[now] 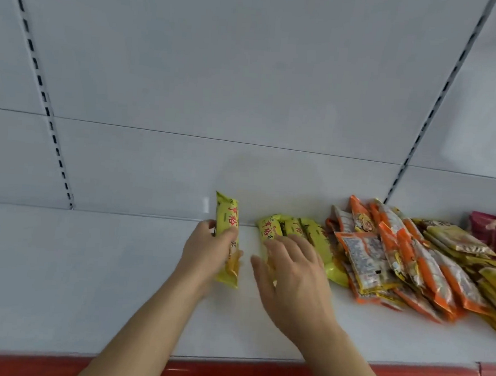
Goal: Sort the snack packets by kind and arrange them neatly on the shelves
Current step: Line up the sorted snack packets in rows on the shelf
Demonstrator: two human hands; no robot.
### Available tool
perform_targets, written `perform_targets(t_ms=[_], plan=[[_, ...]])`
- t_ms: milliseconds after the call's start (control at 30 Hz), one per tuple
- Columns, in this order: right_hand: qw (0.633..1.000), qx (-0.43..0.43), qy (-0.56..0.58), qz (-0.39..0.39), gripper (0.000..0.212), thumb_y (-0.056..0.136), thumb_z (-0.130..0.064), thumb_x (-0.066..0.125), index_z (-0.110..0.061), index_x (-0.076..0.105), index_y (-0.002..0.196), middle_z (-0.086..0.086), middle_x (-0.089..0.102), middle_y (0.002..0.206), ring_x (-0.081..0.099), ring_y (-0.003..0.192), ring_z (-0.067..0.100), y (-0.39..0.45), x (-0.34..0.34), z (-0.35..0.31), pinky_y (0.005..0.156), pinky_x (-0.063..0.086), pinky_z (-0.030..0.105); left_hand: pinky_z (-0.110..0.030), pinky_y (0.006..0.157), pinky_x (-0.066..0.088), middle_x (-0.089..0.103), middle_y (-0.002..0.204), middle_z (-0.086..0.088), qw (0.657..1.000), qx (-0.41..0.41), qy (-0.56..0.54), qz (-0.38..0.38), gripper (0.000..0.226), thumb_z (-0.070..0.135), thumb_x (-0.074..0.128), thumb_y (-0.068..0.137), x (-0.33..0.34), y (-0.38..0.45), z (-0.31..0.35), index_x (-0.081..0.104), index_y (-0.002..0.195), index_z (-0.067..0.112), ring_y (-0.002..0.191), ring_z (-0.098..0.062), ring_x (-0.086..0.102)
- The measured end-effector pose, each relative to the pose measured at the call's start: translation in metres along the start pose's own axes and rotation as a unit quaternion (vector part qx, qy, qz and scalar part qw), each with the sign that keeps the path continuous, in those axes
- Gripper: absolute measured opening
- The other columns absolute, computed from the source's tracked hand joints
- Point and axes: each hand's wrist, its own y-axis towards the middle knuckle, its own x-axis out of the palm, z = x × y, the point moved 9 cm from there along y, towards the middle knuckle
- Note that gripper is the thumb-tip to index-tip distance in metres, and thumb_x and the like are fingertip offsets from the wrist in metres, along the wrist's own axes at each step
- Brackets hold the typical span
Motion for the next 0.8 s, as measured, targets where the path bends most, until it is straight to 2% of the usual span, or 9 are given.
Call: perform_targets(t_ms=[133,200,267,333,433,533,600,667,800], plan=[[0.976,0.060,-0.131,-0.166,0.063,0.087,-0.051,0.057,-0.016,0.051,0.139,0.017,0.055,0.138,0.033,0.143,0.040,0.019,0.033,0.027,0.116,0.030,0.048,-0.062,0.079,0.062,0.074,0.098,-0.022,0.997,-0.034,-0.070,0.008,0.031,0.012,0.063,0.095,-0.005,-0.004,-0.008,0.051,0.123,0.020,0.078,-0.032,0.076],[0.968,0.052,-0.143,-0.198,0.055,0.088,-0.044,0.059,-0.014,0.055,0.134,0.014,0.064,0.126,0.034,0.142,0.038,0.022,0.043,0.024,0.117,0.029,0.047,-0.063,0.087,0.060,0.075,0.099,-0.019,0.997,-0.040,-0.071,-0.006,0.038,0.014,0.067,0.090,-0.002,-0.005,-0.010,0.050,0.124,0.022,0.086,-0.032,0.077],[0.973,0.042,-0.145,-0.172,0.032,0.078,-0.028,0.065,-0.013,0.068,0.107,0.010,0.072,0.095,0.056,0.118,0.038,0.026,0.041,0.017,0.104,0.043,0.044,-0.061,0.091,0.059,0.075,0.102,-0.012,0.998,-0.033,-0.047,-0.008,0.057,0.026,0.069,0.076,-0.003,-0.004,-0.009,0.050,0.130,0.024,0.091,-0.031,0.077],[0.982,0.066,-0.121,-0.126,0.020,0.066,-0.019,0.067,-0.015,0.067,0.086,0.005,0.068,0.074,0.064,0.082,0.034,0.026,0.030,0.017,0.074,0.049,0.037,-0.059,0.092,0.059,0.074,0.106,-0.009,0.999,-0.020,-0.036,-0.007,0.068,0.034,0.065,0.070,-0.006,0.002,-0.007,0.048,0.136,0.028,0.093,-0.029,0.076],[0.994,0.102,-0.005,0.030,0.024,0.071,-0.018,0.075,-0.018,0.070,0.095,-0.001,0.071,0.080,0.064,0.065,0.028,0.019,-0.006,0.016,0.052,0.042,0.030,-0.060,0.091,0.059,0.072,0.106,-0.009,0.999,-0.012,-0.031,-0.004,0.057,0.027,0.065,0.086,-0.004,0.005,-0.007,0.044,0.139,0.031,0.093,-0.032,0.074],[0.986,0.071,0.096,0.118,0.034,0.078,-0.017,0.079,-0.017,0.067,0.110,-0.006,0.072,0.102,0.067,0.082,0.017,0.007,-0.027,-0.007,0.064,0.049,0.027,-0.052,0.082,0.063,0.074,0.104,-0.009,0.998,-0.014,-0.064,-0.020,0.043,0.023,0.055,0.101,0.008,0.007,-0.008,0.042,0.140,0.035,0.092,-0.032,0.075],[0.986,0.032,0.117,0.117,0.034,0.083,-0.022,0.074,-0.018,0.064,0.115,-0.007,0.070,0.115,0.066,0.095,0.014,-0.001,-0.024,-0.026,0.075,0.049,0.024,-0.041,0.070,0.061,0.075,0.103,-0.008,0.988,-0.033,-0.138,-0.059,0.034,0.042,0.054,0.103,0.022,0.002,-0.005,0.052,0.134,0.027,0.088,-0.026,0.075],[0.983,-0.002,0.157,0.099,0.035,0.089,-0.025,0.064,-0.017,0.063,0.123,-0.006,0.064,0.132,0.063,0.109,0.013,-0.006,-0.018,-0.037,0.087,0.050,0.024,-0.036,0.070,0.058,0.072,0.102,-0.006,0.983,-0.034,-0.159,-0.081,0.052,0.062,0.062,0.093,0.030,0.001,-0.002,0.056,0.127,0.022,0.087,-0.023,0.074],[0.962,-0.024,0.265,0.067,0.040,0.095,-0.016,0.045,-0.014,0.064,0.129,-0.007,0.058,0.142,0.052,0.127,0.004,-0.007,-0.019,-0.041,0.104,0.040,0.018,-0.046,0.079,0.062,0.071,0.102,-0.008,0.990,-0.016,-0.110,-0.083,0.042,0.043,0.078,0.089,0.030,0.002,-0.003,0.054,0.117,0.024,0.091,-0.028,0.074]])
